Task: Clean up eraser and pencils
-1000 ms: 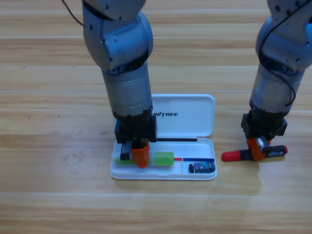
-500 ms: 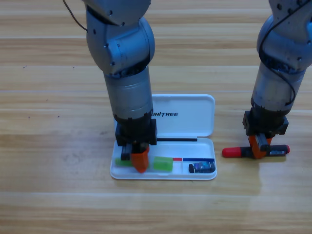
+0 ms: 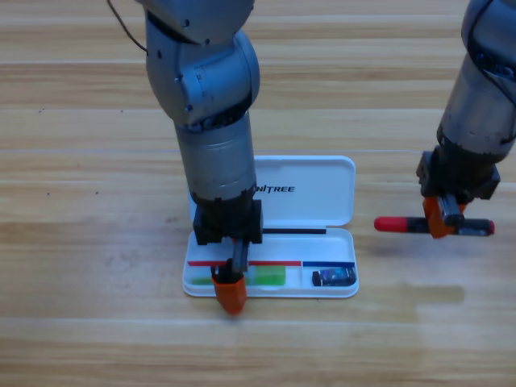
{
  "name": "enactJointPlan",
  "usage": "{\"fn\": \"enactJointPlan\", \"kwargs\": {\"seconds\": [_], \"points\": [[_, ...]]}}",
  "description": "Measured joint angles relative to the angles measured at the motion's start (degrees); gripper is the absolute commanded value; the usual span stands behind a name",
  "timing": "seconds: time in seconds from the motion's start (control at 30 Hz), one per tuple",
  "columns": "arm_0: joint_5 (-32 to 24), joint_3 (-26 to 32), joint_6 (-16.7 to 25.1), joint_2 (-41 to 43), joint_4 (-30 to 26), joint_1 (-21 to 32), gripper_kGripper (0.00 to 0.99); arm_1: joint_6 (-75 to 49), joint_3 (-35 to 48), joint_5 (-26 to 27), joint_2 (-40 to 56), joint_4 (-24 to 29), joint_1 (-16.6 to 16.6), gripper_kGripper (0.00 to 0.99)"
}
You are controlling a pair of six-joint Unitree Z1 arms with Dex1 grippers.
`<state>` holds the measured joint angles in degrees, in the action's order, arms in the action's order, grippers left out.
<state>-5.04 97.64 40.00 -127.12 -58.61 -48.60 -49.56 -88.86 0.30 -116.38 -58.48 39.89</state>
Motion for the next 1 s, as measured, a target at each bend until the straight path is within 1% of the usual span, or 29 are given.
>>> {"fn": "enactJointPlan", "kwargs": {"seconds": [0.1,0.17,0.3,0.4,0.5,0.57,0.67,0.73,0.83,1.0], "points": [[0.52,-0.15,-0.20,0.65,-0.86,0.00,0.990,1.66,-3.26,0.01,0.00,-1.17,1.41,0.000],[1.46,-0.57,-0.20,2.52,-2.09,0.01,0.990,3.11,-6.16,0.01,-0.01,-1.75,2.64,0.000],[3.60,-0.76,-0.18,10.11,-5.76,0.58,0.990,5.69,-13.00,0.01,-0.91,-4.96,5.97,0.000],[3.81,-0.77,0.87,17.08,-8.70,2.64,0.990,6.99,-19.07,0.01,-3.35,-6.54,8.29,0.000],[3.90,-3.00,3.84,24.13,-9.31,6.58,0.990,8.28,-24.36,0.01,-7.32,-7.32,10.24,0.000],[3.90,-5.59,7.15,28.19,-9.32,10.45,0.990,8.76,-26.77,0.01,-10.28,-8.08,11.37,0.000],[3.83,-8.98,11.94,31.95,-9.32,16.58,0.990,8.79,-28.89,-0.17,-14.08,-8.33,12.70,0.000],[3.40,-10.56,14.25,32.72,-9.32,20.10,0.990,9.03,-30.28,-0.29,-15.82,-8.38,13.24,0.000],[2.89,-12.27,15.67,32.79,-9.30,24.19,0.990,9.36,-32.51,-0.66,-17.87,-8.47,13.96,0.000],[2.33,-14.58,15.98,32.79,-8.63,26.22,0.989,9.59,-34.09,-1.80,-20.23,-8.56,14.51,0.000]]}}
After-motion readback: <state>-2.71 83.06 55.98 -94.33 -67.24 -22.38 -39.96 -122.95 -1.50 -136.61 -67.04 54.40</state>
